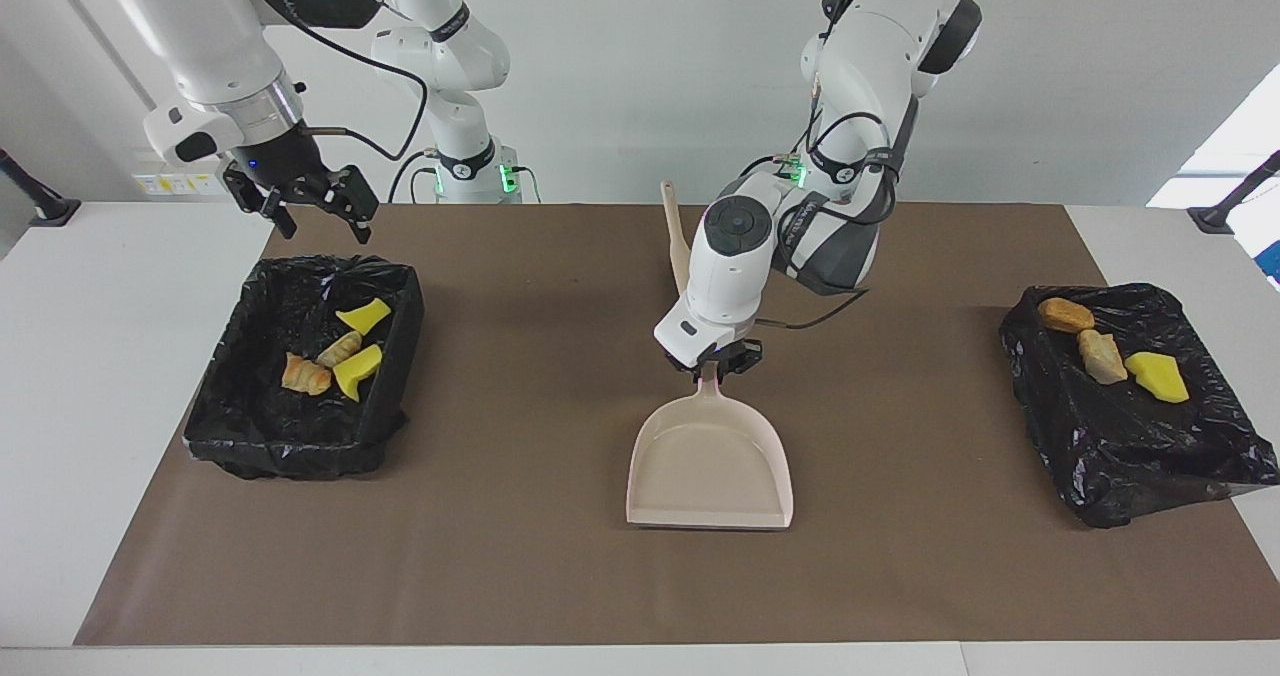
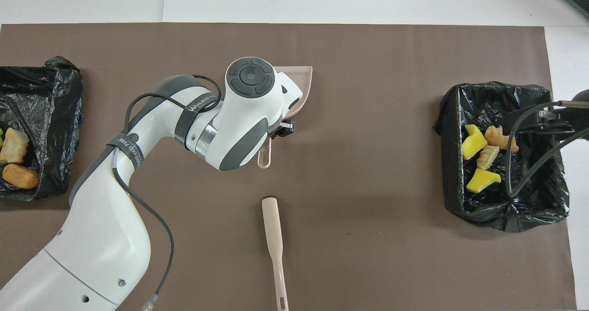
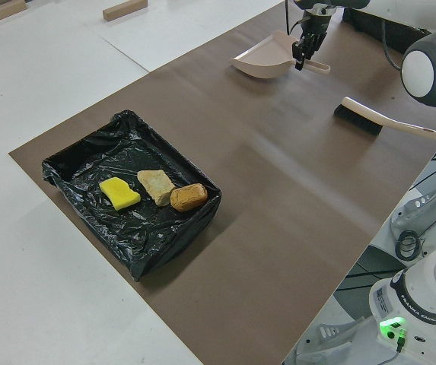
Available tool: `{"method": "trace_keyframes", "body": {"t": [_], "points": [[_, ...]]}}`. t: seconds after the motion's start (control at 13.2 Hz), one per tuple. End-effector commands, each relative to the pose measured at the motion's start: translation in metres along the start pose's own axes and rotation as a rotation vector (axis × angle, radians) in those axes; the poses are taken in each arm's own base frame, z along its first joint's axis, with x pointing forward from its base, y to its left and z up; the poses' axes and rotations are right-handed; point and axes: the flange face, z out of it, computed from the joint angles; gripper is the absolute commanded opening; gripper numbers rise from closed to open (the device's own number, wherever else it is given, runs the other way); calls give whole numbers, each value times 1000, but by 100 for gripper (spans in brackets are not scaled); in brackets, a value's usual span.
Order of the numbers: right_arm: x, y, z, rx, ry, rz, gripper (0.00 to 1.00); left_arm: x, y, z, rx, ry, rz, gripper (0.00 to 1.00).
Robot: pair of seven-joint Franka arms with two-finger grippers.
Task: Sweep and dump trash in bin
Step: 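Set the dustpan down on the mat with the left gripper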
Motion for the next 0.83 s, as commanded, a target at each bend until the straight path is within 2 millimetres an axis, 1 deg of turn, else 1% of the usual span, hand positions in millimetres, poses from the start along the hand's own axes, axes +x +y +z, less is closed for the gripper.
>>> {"method": "trace_keyframes", "body": {"t": [0.0, 0.08, 0.15, 0.23, 0.38, 0.45, 0.53, 0.6, 0.68, 0.76], "points": [[-12, -10, 2, 5, -10, 10, 100, 11, 7, -2, -35, 23, -16, 0], [-10, -13, 1, 6, -3, -2, 100, 11, 6, -2, -38, 27, -14, 15], [-8, -13, 0, 5, -1, -10, 100, 13, 2, -7, -36, 38, -19, 65], [-9, -13, -1, 5, -12, -13, 100, 14, -2, -12, -35, 45, -17, 100], [-10, -12, 1, -8, -26, -39, 100, 18, -14, -20, -34, 58, -15, 100], [-11, -11, 1, -15, -24, -82, 100, 16, -19, -37, -33, 73, -21, 100], [-10, -11, 1, -15, -23, -113, 100, 12, -30, -52, -21, 84, -29, 100], [-11, -12, 2, -6, -25, -111, 100, 7, -50, -70, -8, 102, -30, 100], [-11, -13, 1, 0, -24, -113, 100, 4, -68, -81, 10, 108, -10, 100], [-11, -12, 2, 3, -25, -110, 100, 5, -90, -94, 36, 121, -5, 100]]}}
